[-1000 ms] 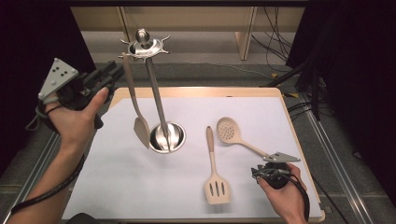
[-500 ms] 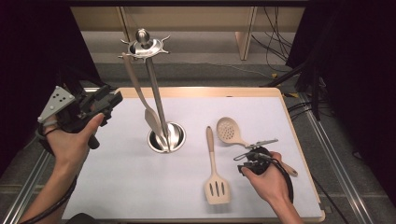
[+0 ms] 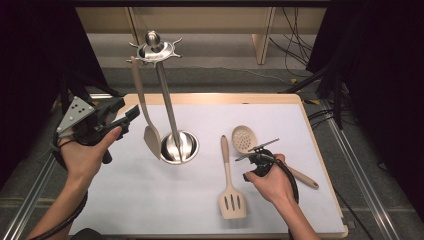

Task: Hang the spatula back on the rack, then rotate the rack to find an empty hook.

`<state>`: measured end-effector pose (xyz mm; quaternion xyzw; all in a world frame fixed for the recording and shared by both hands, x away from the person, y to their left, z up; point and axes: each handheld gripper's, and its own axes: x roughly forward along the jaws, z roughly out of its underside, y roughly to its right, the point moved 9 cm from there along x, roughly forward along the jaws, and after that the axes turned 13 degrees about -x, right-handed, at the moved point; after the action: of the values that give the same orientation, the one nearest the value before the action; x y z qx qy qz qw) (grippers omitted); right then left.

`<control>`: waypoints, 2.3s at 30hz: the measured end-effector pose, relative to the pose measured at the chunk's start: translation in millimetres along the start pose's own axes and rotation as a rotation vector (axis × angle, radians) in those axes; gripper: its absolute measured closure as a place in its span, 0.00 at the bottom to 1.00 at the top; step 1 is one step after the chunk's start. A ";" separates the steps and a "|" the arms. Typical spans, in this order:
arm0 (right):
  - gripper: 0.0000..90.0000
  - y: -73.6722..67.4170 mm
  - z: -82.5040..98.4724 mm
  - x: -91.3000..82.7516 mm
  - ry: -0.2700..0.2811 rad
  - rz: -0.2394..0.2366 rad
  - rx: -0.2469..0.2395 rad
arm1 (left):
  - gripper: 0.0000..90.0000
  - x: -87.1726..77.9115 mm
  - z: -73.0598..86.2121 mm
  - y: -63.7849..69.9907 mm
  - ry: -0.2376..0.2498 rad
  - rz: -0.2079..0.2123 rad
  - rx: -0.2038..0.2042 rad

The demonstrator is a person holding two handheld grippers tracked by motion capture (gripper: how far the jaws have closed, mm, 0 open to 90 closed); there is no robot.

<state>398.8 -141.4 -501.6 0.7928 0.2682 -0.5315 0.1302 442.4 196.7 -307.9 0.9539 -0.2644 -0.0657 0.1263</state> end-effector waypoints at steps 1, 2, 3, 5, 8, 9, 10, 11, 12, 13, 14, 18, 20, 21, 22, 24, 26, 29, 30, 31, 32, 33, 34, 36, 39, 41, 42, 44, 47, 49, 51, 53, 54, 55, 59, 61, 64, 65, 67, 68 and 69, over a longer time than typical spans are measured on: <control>0.77 -0.3 -0.3 0.9 -0.005 -0.001 -0.004 | 0.48 -0.3 -0.2 0.0 0.002 0.001 0.002; 0.77 -1.2 -1.0 1.1 -0.005 -0.011 -0.011 | 0.48 -0.5 -0.3 0.2 0.003 0.004 0.004; 0.77 -0.3 -2.0 1.7 -0.008 0.002 -0.011 | 0.48 -0.8 -0.4 -0.1 0.003 0.003 0.002; 0.77 0.2 -3.7 2.0 -0.010 0.003 -0.015 | 0.49 -1.4 -1.0 -1.8 0.006 -0.002 0.000; 0.77 -1.3 -4.7 2.4 -0.024 0.001 -0.010 | 0.49 -2.3 -0.9 -5.0 -0.001 -0.022 -0.009; 0.77 -1.2 -4.6 2.5 -0.029 0.007 -0.013 | 0.50 -2.8 -0.7 -6.4 -0.002 -0.033 -0.011; 0.78 -1.2 -3.7 4.2 -0.027 0.003 -0.023 | 0.50 -3.0 -0.9 -7.2 -0.001 -0.039 -0.014; 0.78 1.2 -2.3 4.5 -0.038 0.017 -0.051 | 0.51 -3.3 -1.5 -7.5 0.001 -0.038 -0.017; 0.78 0.3 -1.8 4.4 -0.045 0.011 -0.058 | 0.51 -3.3 -2.1 -7.6 0.003 -0.038 -0.020; 0.78 -1.1 -1.9 4.5 -0.046 0.005 -0.053 | 0.51 -3.2 -2.8 -7.7 0.005 -0.039 -0.020; 0.78 -2.8 -2.5 4.5 -0.047 -0.004 -0.043 | 0.51 -3.0 -3.8 -7.7 0.008 -0.039 -0.020; 0.78 -3.9 -3.5 5.9 -0.083 -0.014 0.013 | 0.51 -1.9 -6.0 -7.2 0.014 -0.034 -0.019; 0.79 -4.2 -4.0 7.6 -0.090 -0.018 0.023 | 0.51 -0.8 -6.1 -7.3 0.014 -0.029 -0.018; 0.79 -5.9 -3.9 9.4 -0.096 -0.024 0.035 | 0.52 -0.5 -5.5 -7.5 0.012 -0.029 -0.022; 0.79 -5.6 -4.3 11.0 -0.095 -0.026 0.030 | 0.52 0.0 -4.9 -8.0 0.011 -0.029 -0.022; 0.79 -6.6 -3.9 16.0 -0.115 -0.031 0.028 | 0.52 0.0 -3.2 -9.0 0.003 -0.031 -0.025; 0.79 -9.1 -3.8 21.7 -0.138 -0.048 0.038 | 0.52 -1.2 -3.1 -10.1 0.004 -0.036 -0.024; 0.79 -11.2 -5.1 28.4 -0.152 -0.053 0.030 | 0.52 -3.8 -3.2 -11.4 0.003 -0.048 -0.025; 0.79 -11.8 -6.1 30.0 -0.151 -0.049 0.033 | 0.52 -4.3 -3.5 -11.1 0.004 -0.050 -0.028; 0.79 -13.9 -7.0 31.5 -0.150 -0.061 0.034 | 0.52 -4.6 -3.8 -10.4 0.004 -0.049 -0.028; 0.79 -12.6 -7.8 33.1 -0.146 -0.050 0.022 | 0.52 -4.9 -4.2 -9.5 0.005 -0.047 -0.028; 0.78 -15.5 -7.8 33.0 -0.159 -0.060 0.046 | 0.52 -5.1 -4.7 -8.6 0.007 -0.046 -0.029; 0.78 -14.1 -7.9 34.2 -0.162 -0.055 0.033 | 0.52 -5.2 -4.8 -7.7 0.006 -0.044 -0.028; 0.76 -16.1 -7.9 35.8 -0.174 -0.065 0.042 | 0.52 -5.5 -4.5 -6.6 0.007 -0.039 -0.029; 0.74 -16.6 -9.1 40.6 -0.166 -0.064 0.033 | 0.52 -5.8 -2.5 -7.7 0.000 -0.040 -0.033; 0.74 -17.0 -9.8 43.1 -0.169 -0.055 0.038 | 0.52 -5.6 -2.0 -8.8 -0.002 -0.044 -0.034; 0.74 -18.6 -10.9 44.0 -0.164 -0.066 0.038 | 0.52 -5.4 -2.1 -9.1 -0.002 -0.043 -0.035; 0.74 -21.4 -12.7 45.2 -0.170 -0.058 0.055 | 0.51 -5.2 -2.1 -9.2 -0.002 -0.043 -0.037; 0.73 -21.4 -17.5 48.1 -0.151 -0.059 0.021 | 0.51 -4.7 -1.3 -9.1 -0.007 -0.042 -0.040; 0.73 -22.2 -19.4 49.4 -0.154 -0.054 0.023 | 0.51 -4.6 -0.8 -9.8 -0.010 -0.043 -0.037; 0.73 -24.2 -21.3 50.0 -0.161 -0.056 0.027 | 0.51 -4.3 -0.5 -10.3 -0.010 -0.045 -0.038; 0.73 -24.4 -22.9 51.3 -0.166 -0.059 0.014 | 0.51 -4.4 -0.5 -10.1 -0.010 -0.044 -0.038; 0.73 -26.6 -23.3 51.6 -0.178 -0.061 0.033 | 0.51 -4.5 -0.5 -9.7 -0.011 -0.044 -0.036; 0.73 -26.9 -24.3 53.0 -0.179 -0.065 0.030 | 0.51 -4.7 -0.7 -9.3 -0.011 -0.043 -0.038; 0.73 -28.7 -26.8 58.4 -0.197 -0.047 0.034 | 0.51 -5.6 -1.4 -9.2 -0.008 -0.043 -0.039; 0.73 -30.7 -27.3 60.3 -0.220 -0.058 0.021 | 0.51 -5.6 -1.5 -10.3 -0.008 -0.045 -0.041; 0.75 -32.9 -28.8 59.9 -0.252 -0.051 0.028 | 0.52 -5.3 -1.3 -10.6 -0.009 -0.043 -0.042; 0.76 -32.2 -29.1 60.5 -0.259 -0.055 0.011 | 0.52 -5.2 -1.2 -10.5 -0.010 -0.043 -0.041; 0.77 -32.5 -29.3 60.6 -0.279 -0.045 0.017 | 0.52 -5.0 -0.9 -10.2 -0.011 -0.043 -0.041; 0.77 -33.6 -30.3 62.0 -0.272 -0.032 0.032 | 0.52 -5.0 -0.7 -10.1 -0.012 -0.043 -0.040; 0.78 -33.0 -29.8 60.6 -0.293 -0.038 0.022 | 0.52 -5.0 -0.4 -10.0 -0.013 -0.043 -0.039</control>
<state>420.8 -82.3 -542.3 0.7028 0.2555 -0.6470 0.1492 443.0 207.7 -310.0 0.9562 -0.2435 -0.0798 0.1415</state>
